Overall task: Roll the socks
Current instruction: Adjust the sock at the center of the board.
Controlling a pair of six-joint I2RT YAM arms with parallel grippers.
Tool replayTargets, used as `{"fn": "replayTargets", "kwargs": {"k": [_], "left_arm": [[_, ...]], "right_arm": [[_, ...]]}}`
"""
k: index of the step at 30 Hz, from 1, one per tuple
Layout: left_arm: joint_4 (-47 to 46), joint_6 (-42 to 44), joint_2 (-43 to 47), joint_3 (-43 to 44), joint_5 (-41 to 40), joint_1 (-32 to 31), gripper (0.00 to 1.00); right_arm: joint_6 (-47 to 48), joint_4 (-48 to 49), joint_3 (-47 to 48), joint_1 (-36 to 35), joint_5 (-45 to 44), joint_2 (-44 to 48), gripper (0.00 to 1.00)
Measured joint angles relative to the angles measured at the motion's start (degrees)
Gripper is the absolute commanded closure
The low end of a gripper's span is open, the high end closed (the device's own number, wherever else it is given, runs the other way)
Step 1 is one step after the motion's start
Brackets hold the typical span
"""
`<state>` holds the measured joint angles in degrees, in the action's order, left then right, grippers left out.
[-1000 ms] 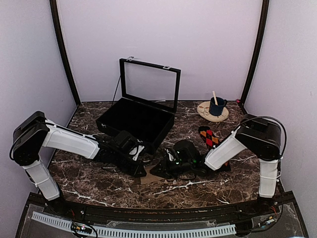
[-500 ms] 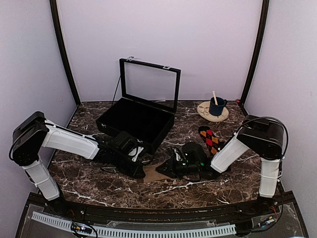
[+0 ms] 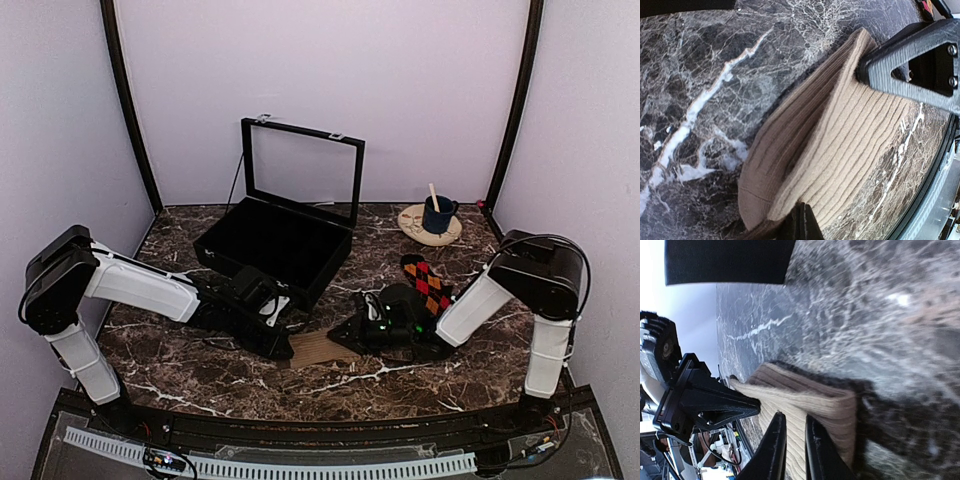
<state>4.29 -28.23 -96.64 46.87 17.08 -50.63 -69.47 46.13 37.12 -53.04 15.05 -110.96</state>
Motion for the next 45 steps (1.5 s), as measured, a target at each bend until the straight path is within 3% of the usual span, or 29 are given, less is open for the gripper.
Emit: {"fn": "replayTargets", "kwargs": {"k": [7,24,34,45], "left_arm": [[-0.3,0.0,-0.3,0.0,0.0,0.0,1.00],[4.2,4.9,-2.7,4.7,-2.3,0.0,1.00],[7.2,9.7,-5.2,8.9,-4.6,0.0,1.00],[7.9,14.1,-5.2,9.2,-6.6,-0.1,0.98]], "right_arm": [[1.1,-1.1,-1.9,1.4,-1.4,2.1,0.85],[11.9,-20.2,-0.7,1.5,-6.0,10.4,0.84],[16.1,-34.3,3.9,-5.8,-10.5,12.7,0.85],[10.2,-44.5,0.3,-14.6,-16.7,20.4,0.85]]}}
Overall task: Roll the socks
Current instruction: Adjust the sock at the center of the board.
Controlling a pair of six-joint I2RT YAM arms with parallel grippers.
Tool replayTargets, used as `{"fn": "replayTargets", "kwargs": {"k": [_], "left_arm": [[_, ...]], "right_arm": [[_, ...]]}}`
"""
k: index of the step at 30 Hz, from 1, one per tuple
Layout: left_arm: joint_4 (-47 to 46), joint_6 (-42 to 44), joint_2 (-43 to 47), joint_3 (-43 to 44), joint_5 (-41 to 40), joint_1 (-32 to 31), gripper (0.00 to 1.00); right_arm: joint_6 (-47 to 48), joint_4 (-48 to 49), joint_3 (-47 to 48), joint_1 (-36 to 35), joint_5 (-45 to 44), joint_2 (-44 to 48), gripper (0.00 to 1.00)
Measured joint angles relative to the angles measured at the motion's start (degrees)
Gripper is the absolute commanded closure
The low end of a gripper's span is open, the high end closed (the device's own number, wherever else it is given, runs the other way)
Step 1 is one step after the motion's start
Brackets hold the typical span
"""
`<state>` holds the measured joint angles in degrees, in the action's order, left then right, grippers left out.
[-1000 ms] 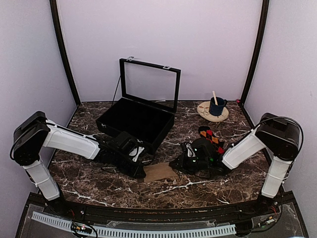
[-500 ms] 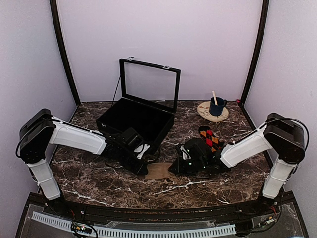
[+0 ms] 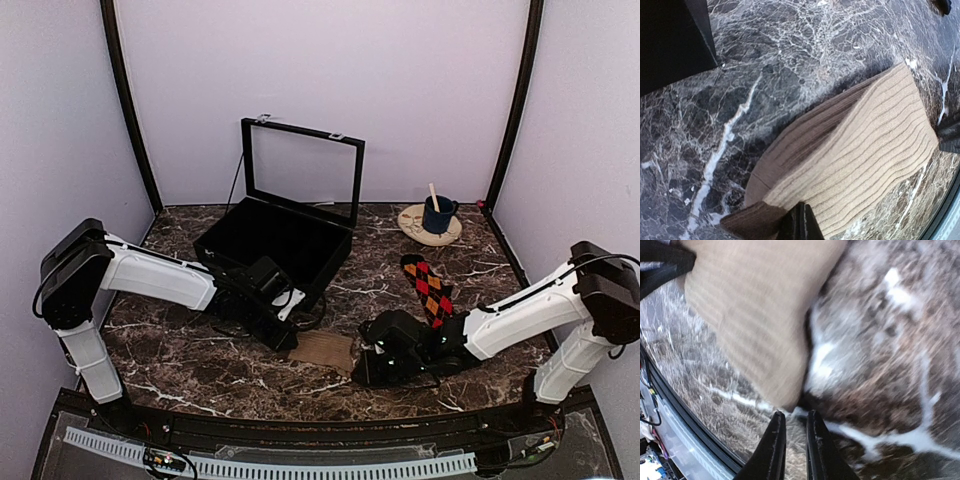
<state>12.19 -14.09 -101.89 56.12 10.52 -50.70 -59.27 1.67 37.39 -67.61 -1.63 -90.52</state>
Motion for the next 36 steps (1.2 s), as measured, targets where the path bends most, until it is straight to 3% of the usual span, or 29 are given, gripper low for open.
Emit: {"fn": "replayTargets", "kwargs": {"k": [5,10,13,17,22,30,36], "left_arm": [[0.1,2.4,0.0,0.0,-0.3,0.0,0.89],[0.8,4.2,0.8,0.0,-1.0,0.5,0.67],[2.0,4.7,2.0,-0.2,-2.1,1.0,0.60],[3.5,4.5,5.8,-0.4,-3.7,1.4,0.56],[3.0,2.3,12.2,-0.8,-4.3,1.4,0.54],[0.9,-5.0,20.4,-5.6,-5.7,0.1,0.55],[-0.2,-12.7,24.6,-10.6,-9.3,-4.1,0.55]], "right_arm": [[-1.6,-2.9,1.3,-4.1,-1.7,0.0,0.84],[-2.9,-9.0,5.6,-8.4,-5.5,-1.1,0.77],[-3.4,-13.6,8.0,-9.8,-8.1,0.0,0.69],[-2.9,-19.7,11.1,-10.2,-12.1,4.2,0.58],[0.5,-24.9,15.6,-8.7,-15.2,6.7,0.55],[10.1,-26.6,18.2,0.6,-14.4,4.5,0.62],[18.6,-26.2,24.1,6.7,-11.0,-3.4,0.69]]}}
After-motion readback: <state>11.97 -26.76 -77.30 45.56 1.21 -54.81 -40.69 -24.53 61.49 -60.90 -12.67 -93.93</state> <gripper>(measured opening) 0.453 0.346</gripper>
